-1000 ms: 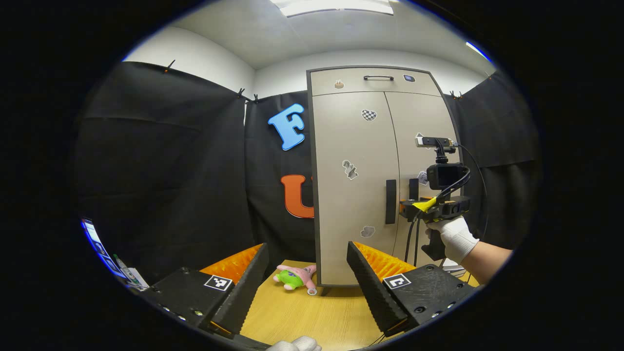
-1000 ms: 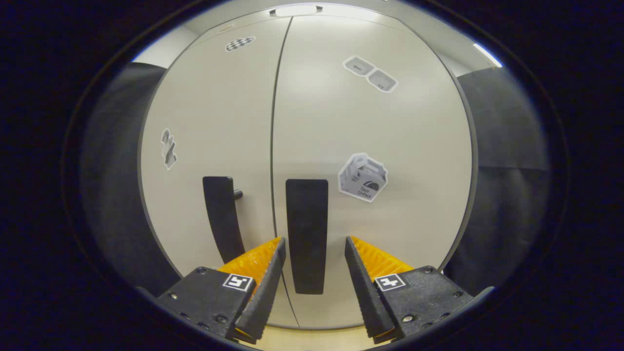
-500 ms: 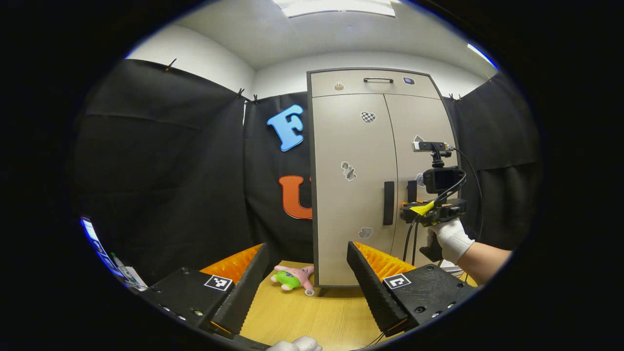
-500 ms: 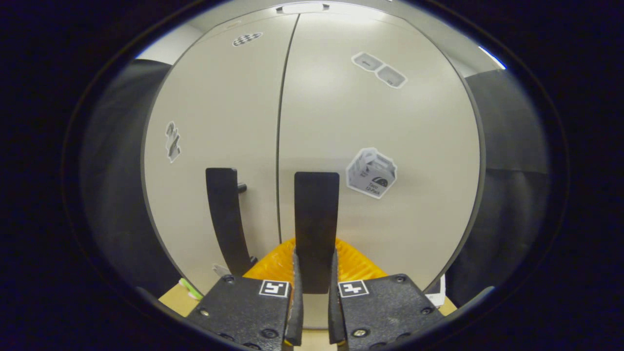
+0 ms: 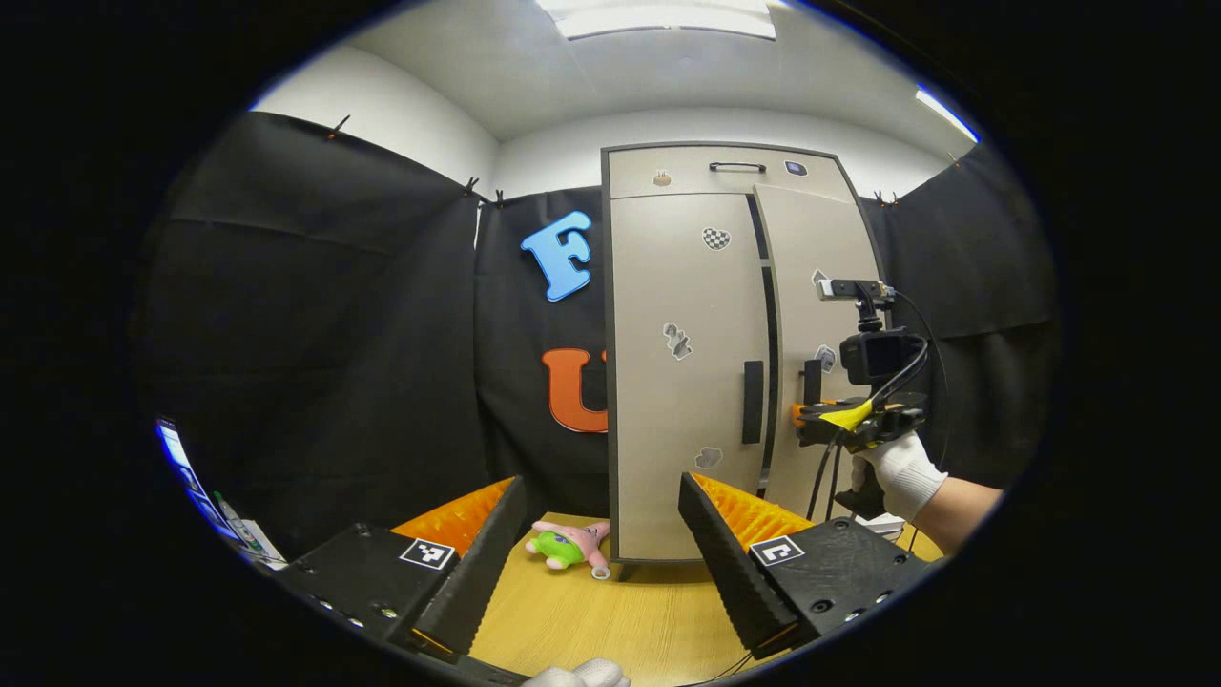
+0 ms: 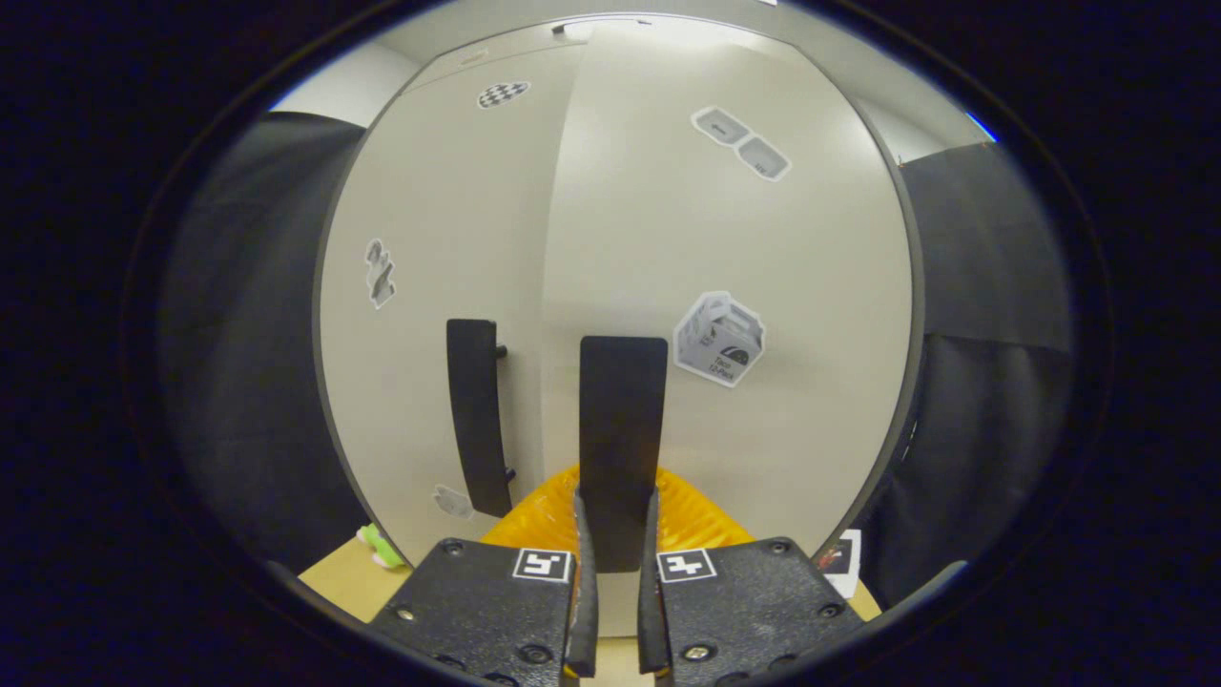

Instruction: Open the right door of the double-door shoe cabinet with the right hand, and open the left door with the left hand.

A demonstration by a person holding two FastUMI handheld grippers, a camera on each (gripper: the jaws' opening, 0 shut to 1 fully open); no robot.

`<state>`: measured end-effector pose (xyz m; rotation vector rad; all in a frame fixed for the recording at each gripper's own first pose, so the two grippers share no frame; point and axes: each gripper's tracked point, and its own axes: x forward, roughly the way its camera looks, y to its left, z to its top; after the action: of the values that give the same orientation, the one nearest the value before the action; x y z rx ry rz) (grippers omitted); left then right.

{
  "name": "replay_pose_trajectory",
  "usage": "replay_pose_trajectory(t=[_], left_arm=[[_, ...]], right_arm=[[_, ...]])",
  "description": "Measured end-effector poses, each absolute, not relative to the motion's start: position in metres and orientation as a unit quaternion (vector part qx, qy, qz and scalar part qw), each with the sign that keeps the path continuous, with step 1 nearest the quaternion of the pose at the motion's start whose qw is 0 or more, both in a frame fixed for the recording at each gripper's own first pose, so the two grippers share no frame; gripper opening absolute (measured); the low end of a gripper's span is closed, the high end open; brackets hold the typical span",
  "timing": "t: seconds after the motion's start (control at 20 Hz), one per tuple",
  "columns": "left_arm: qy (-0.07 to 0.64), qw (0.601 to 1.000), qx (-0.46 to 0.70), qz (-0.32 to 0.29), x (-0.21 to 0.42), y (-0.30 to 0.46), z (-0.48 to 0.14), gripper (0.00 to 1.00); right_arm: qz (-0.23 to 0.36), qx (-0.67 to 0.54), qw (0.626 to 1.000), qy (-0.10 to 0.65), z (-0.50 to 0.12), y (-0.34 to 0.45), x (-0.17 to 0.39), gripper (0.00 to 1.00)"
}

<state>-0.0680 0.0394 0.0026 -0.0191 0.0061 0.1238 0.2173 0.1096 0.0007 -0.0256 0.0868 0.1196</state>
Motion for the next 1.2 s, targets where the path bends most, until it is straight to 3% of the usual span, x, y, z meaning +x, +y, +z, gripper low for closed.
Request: replay_pose_trajectory(t=[1.2], left_arm=[[0.001,1.000,-0.011,-0.004,-0.082,-0.023,0.002,0.96]], right_arm=[[0.052,-0.004,0.998,0.043,-0.006,0.022,0.107,0.18]])
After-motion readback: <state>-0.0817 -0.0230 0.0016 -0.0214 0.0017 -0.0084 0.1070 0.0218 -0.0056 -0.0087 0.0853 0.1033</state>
